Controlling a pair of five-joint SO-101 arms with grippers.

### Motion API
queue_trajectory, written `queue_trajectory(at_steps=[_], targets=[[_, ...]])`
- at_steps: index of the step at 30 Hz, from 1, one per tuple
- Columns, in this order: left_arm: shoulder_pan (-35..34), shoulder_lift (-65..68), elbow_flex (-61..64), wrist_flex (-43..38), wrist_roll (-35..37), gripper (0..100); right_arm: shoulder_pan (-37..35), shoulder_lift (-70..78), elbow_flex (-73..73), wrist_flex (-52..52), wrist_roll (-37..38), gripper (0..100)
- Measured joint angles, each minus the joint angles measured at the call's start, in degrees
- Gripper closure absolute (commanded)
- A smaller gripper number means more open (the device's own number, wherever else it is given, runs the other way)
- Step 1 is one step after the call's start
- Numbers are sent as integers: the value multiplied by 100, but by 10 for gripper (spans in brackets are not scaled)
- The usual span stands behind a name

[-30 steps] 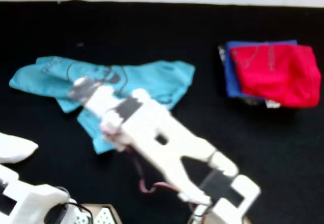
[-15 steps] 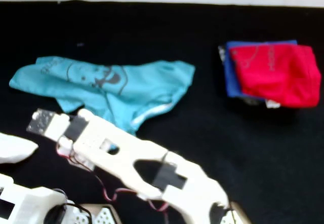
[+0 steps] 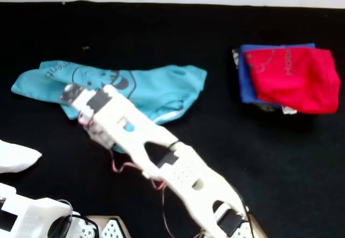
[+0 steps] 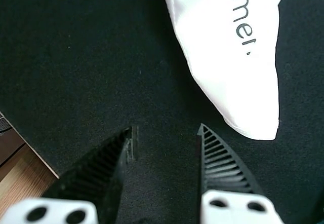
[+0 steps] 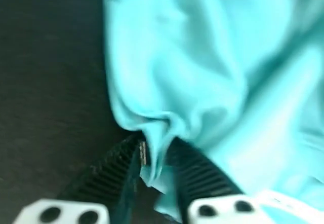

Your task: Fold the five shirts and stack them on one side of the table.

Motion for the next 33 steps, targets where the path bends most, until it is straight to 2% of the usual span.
queue_trajectory(at_steps=[7,11,18,24,29,33], targets=[[677,0,466,-18,0,807,721,-26,-1582,844,0,993],[1398,0,721,-26,0,807,1275,-633,-1556,888,0,993],[2813,0,844,-26,0,806,2171,-3314,396,888,26,993],[4132,9,985,-290,0,805,3393,-5574,2180,835,791,993],[4932,527,1143,-862,0,805,4615,-6286,2840,396,914,993],[5398,923,1160,-879,0,807,4862,-6356,3226,334,914,993]])
